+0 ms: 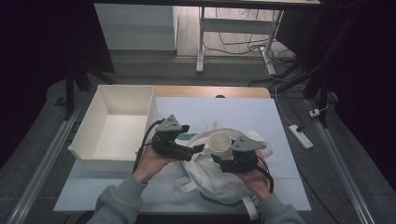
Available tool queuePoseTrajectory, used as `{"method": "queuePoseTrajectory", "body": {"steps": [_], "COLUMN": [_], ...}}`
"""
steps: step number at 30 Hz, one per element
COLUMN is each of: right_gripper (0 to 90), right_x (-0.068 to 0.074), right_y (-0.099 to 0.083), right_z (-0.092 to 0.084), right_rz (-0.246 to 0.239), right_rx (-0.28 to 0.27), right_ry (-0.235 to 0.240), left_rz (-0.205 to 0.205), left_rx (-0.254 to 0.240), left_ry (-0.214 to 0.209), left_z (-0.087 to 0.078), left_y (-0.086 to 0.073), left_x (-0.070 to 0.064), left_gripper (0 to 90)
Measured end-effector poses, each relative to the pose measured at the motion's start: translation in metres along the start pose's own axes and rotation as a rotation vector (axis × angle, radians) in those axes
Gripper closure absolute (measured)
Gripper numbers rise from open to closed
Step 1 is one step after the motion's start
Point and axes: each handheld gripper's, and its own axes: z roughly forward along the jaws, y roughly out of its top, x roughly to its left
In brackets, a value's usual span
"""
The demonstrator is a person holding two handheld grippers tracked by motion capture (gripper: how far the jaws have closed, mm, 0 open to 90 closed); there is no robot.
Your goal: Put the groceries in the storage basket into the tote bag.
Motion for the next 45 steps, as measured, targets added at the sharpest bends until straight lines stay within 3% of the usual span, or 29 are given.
{"method": "queuePoseTrajectory", "body": {"steps": [10, 15, 21, 26, 32, 38, 45], "right_gripper": [21.8, 21.8, 21.8, 21.9, 22.1, 22.3, 22.0], "right_x": [-0.012, -0.011, -0.014, -0.011, -0.020, -0.023, -0.032], "right_y": [-0.002, -0.009, -0.019, -0.021, -0.024, -0.025, -0.029], "right_z": [-0.003, 0.010, 0.019, 0.021, 0.020, 0.020, 0.015], "right_rz": [0.035, 0.037, 0.058, 0.038, 0.088, 0.079, 0.128], "right_rx": [-0.014, 0.024, 0.088, 0.129, 0.152, 0.163, 0.165], "right_ry": [-0.034, -0.011, -0.016, -0.031, -0.025, -0.015, 0.019], "left_rz": [-0.038, -0.047, -0.054, -0.061, -0.062, -0.059, -0.051], "left_rx": [0.026, 0.032, 0.043, 0.045, 0.054, 0.073, 0.085], "left_ry": [0.049, 0.056, 0.062, 0.069, 0.073, 0.078, 0.077], "left_z": [-0.004, -0.005, -0.006, -0.007, -0.008, -0.005, -0.004], "left_y": [-0.005, -0.006, -0.008, -0.010, -0.011, -0.014, -0.014], "left_x": [0.018, 0.021, 0.024, 0.027, 0.029, 0.029, 0.028], "left_gripper": [14.3, 14.7, 14.9, 15.1, 15.2, 15.2, 15.3]}}
